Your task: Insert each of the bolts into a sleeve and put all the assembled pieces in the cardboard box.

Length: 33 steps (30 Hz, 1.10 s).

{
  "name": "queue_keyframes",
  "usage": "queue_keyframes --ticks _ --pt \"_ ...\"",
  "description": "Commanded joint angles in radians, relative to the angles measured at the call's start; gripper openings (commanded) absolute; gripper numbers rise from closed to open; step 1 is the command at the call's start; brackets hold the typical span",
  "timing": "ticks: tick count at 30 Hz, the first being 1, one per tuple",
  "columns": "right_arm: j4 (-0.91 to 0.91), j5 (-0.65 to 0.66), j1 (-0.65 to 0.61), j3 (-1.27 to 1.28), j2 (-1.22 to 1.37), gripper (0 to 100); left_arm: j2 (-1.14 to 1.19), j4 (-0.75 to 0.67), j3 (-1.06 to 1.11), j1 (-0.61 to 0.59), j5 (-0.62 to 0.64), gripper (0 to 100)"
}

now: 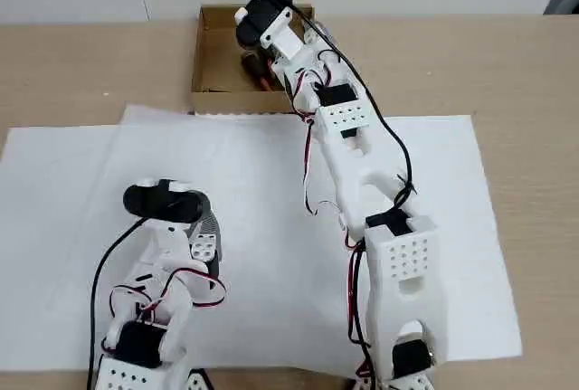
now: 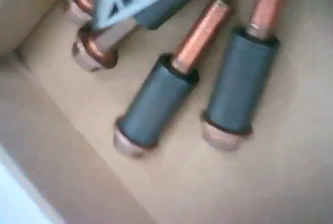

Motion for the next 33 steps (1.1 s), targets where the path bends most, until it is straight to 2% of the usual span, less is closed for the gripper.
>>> queue_keyframes --ticks 1,8,12,29,33 --pt "-0.024 0.009 0.002 -0.054 -0.036 15.4 -0.011 0.003 -0.004 0.002 -0.006 1" --pt "0.099 0.005 0.004 -0.054 -0.148 14.2 -0.011 0.005 -0.004 -0.006 -0.006 1" --pt "0.162 0.005 0.018 -0.054 -0.239 0.3 -0.011 0.005 -0.004 -0.006 -0.006 1" --pt "0.610 -0.002 0.127 -0.054 -0.664 0.3 -0.011 0.005 -0.004 -0.006 -0.006 1" --pt "0.713 -0.087 0.180 -0.054 -0.757 0.3 -0.011 0.005 -0.004 -0.006 -0.006 1"
